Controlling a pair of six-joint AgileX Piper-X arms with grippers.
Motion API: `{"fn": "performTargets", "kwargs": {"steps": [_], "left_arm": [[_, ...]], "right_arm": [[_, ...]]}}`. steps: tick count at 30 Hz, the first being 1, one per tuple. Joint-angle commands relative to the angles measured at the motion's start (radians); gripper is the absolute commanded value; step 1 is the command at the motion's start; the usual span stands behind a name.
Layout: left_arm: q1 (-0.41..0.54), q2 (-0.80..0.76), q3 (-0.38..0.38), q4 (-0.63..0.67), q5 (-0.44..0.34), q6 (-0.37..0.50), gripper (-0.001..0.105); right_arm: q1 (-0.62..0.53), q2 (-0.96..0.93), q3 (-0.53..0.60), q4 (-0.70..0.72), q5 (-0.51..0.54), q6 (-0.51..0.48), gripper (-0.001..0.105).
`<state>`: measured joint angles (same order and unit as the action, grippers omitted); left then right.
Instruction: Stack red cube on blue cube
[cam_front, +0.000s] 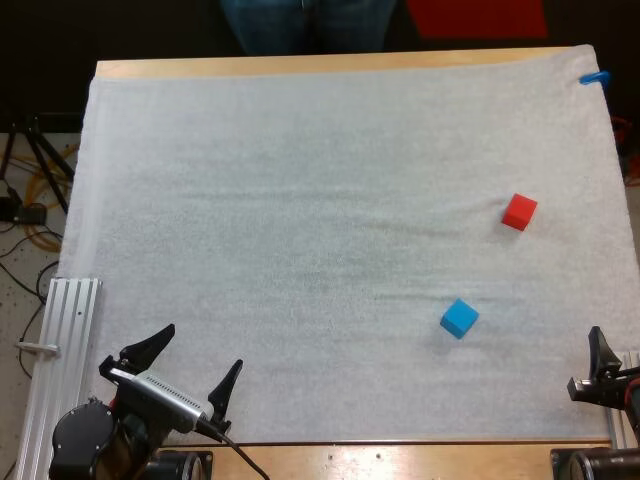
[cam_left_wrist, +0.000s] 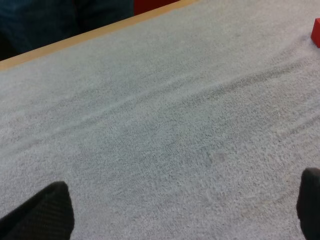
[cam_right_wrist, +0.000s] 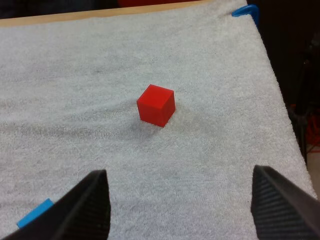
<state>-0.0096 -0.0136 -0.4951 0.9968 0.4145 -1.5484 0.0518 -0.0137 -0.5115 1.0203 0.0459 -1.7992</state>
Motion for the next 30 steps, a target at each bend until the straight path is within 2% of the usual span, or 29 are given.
{"fn": "performTargets", "kwargs": {"steps": [1,16,22,30], "left_arm": [[-0.002,-0.138,-0.003,-0.013,0.008,-0.013,0.087],[-0.002,-0.138,-0.003,-0.013,0.008,-0.013,0.087],[-0.024,-0.122,-0.006,-0.015,0.008,-0.050,0.087],[-0.146,0.051,-0.113,0.040,0.008,-0.049,0.087]], "right_arm": [[-0.003,-0.035,-0.002,-0.015,-0.006,0.000,0.059],[-0.003,-0.035,-0.002,-0.015,-0.006,0.008,0.059],[-0.003,-0.035,-0.004,-0.013,-0.009,0.006,0.059],[-0.003,-0.001,-0.080,0.057,-0.046,0.006,0.059]]}}
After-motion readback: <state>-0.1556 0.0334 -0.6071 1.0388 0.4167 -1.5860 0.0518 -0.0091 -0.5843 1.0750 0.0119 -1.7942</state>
